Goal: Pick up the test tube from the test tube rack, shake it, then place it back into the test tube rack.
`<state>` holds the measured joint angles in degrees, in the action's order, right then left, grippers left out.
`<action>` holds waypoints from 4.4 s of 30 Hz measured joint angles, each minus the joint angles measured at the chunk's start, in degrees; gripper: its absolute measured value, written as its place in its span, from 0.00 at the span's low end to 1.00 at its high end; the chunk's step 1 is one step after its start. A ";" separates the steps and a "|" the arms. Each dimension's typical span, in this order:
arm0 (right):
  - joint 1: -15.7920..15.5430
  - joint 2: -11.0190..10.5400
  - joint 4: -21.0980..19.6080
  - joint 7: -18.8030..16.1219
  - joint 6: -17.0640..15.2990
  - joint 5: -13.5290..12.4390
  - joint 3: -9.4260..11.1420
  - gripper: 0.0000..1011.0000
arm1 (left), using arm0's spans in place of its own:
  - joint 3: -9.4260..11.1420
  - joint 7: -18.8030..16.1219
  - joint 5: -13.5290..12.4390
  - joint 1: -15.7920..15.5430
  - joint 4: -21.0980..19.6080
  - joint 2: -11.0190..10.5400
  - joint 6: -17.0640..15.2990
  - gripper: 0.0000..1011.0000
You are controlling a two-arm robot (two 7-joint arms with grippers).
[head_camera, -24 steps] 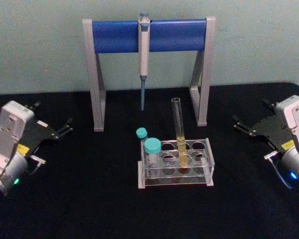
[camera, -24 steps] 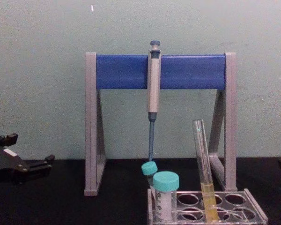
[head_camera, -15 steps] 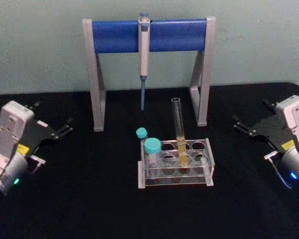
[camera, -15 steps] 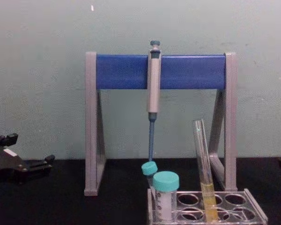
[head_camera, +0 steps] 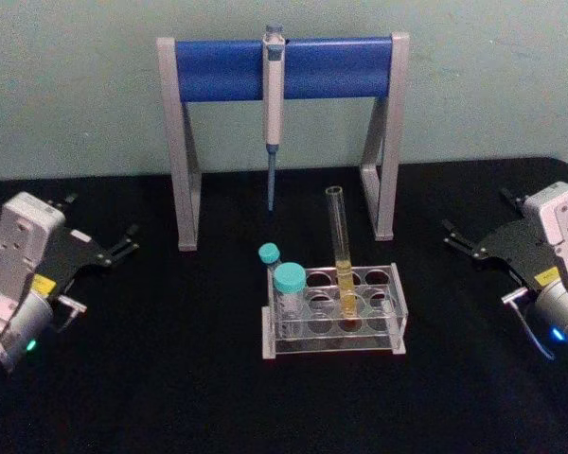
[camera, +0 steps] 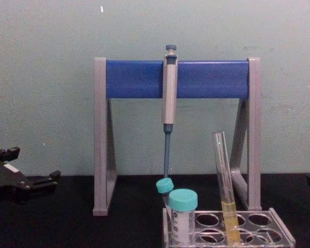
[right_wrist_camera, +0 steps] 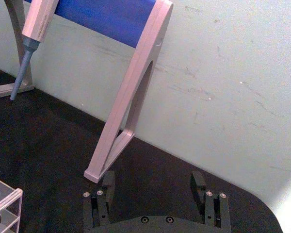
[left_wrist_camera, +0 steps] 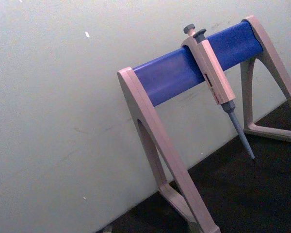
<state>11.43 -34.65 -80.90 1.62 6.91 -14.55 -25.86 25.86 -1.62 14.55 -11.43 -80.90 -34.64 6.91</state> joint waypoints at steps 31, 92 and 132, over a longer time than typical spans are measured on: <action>-1.04 0.68 -0.96 -0.66 1.53 -0.64 2.57 0.99 | 0.00 0.00 0.00 0.00 0.00 0.00 0.00 0.99; 6.83 7.58 -2.24 -30.22 -11.99 -11.04 -0.21 0.99 | 0.00 0.00 0.00 0.00 0.00 0.00 0.00 0.99; 7.54 8.30 -1.37 -29.37 -14.90 -11.40 -0.20 0.99 | 0.00 0.00 0.00 0.00 0.00 0.00 0.00 0.99</action>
<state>18.97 -26.35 -82.27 -27.74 -8.00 -25.95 -26.07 25.86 -1.62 14.55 -11.43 -80.90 -34.64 6.91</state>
